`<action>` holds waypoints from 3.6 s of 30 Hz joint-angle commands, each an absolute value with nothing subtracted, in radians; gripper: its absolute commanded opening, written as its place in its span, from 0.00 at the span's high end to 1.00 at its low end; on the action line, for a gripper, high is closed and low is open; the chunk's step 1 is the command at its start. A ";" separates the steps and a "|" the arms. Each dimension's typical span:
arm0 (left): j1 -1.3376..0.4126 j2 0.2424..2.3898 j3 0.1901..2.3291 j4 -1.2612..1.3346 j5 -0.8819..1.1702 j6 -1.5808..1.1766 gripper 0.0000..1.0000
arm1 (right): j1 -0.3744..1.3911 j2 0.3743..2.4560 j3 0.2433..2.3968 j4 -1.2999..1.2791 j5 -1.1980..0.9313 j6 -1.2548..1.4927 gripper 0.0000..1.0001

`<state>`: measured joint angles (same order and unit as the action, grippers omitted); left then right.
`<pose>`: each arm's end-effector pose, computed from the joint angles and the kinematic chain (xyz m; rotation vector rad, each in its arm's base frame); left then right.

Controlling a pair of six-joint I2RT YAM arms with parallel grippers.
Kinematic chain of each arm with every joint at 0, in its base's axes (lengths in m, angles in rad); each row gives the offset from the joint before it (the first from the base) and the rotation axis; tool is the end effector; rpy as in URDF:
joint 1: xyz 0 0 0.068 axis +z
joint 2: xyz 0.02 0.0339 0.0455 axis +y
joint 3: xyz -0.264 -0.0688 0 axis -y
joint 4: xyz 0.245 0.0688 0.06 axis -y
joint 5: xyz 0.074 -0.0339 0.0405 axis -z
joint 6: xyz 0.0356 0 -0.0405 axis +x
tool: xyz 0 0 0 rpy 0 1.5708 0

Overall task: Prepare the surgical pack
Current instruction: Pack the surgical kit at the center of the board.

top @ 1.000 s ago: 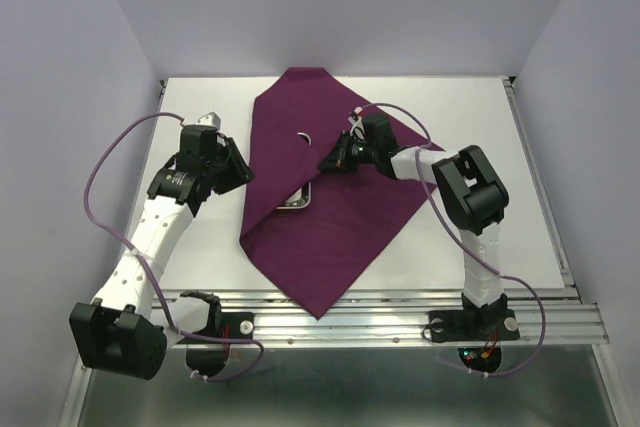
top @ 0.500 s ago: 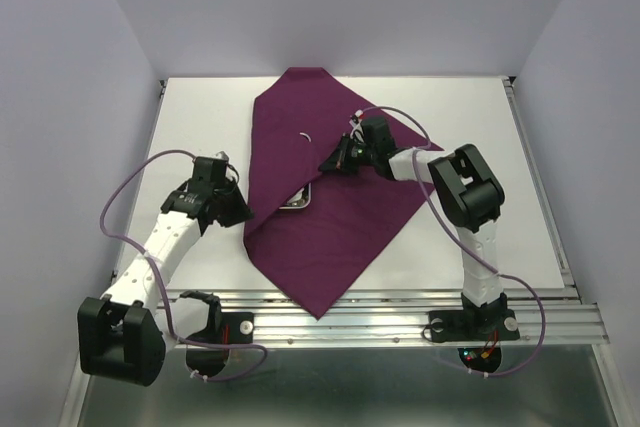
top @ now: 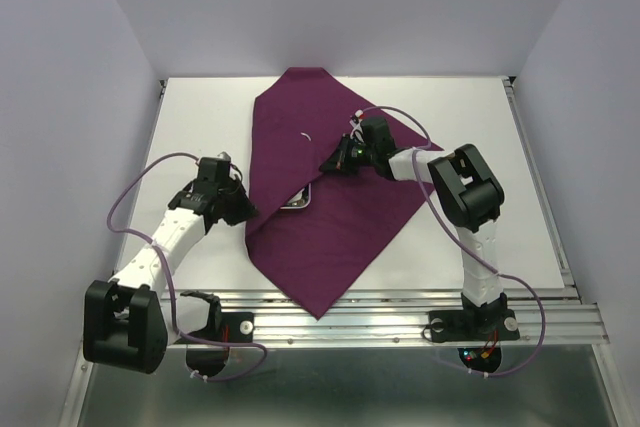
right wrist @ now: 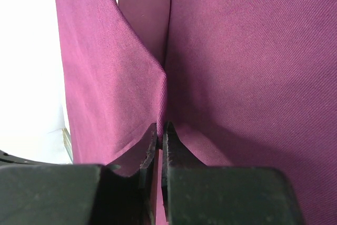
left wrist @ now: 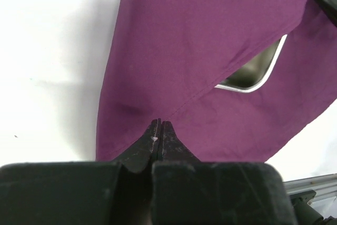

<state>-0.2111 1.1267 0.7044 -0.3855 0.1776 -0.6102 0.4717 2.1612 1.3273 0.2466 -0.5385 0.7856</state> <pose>0.2236 -0.0543 0.2274 -0.3991 2.4140 -0.5912 0.4042 0.2267 0.1338 0.0241 2.3628 1.2580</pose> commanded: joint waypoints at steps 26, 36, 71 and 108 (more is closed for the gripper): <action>-0.219 1.096 0.557 -0.313 -0.006 -0.807 1.00 | 0.445 2.160 1.355 0.238 -0.514 0.758 0.99; -0.218 0.992 0.534 -0.296 -0.041 -0.835 1.00 | 0.436 2.161 1.359 0.230 -0.515 0.756 0.99; -0.222 1.040 0.509 -0.279 -0.005 -0.828 1.00 | 0.436 2.134 1.324 0.216 -0.523 0.752 0.99; -0.431 1.388 0.779 -0.133 0.104 -0.778 1.00 | 0.454 2.080 1.330 0.137 -0.515 0.698 0.99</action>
<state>-0.4259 1.3960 0.7292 -0.1543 0.1051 -0.8055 0.4465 2.1136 1.2881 0.1555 -0.5205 0.7273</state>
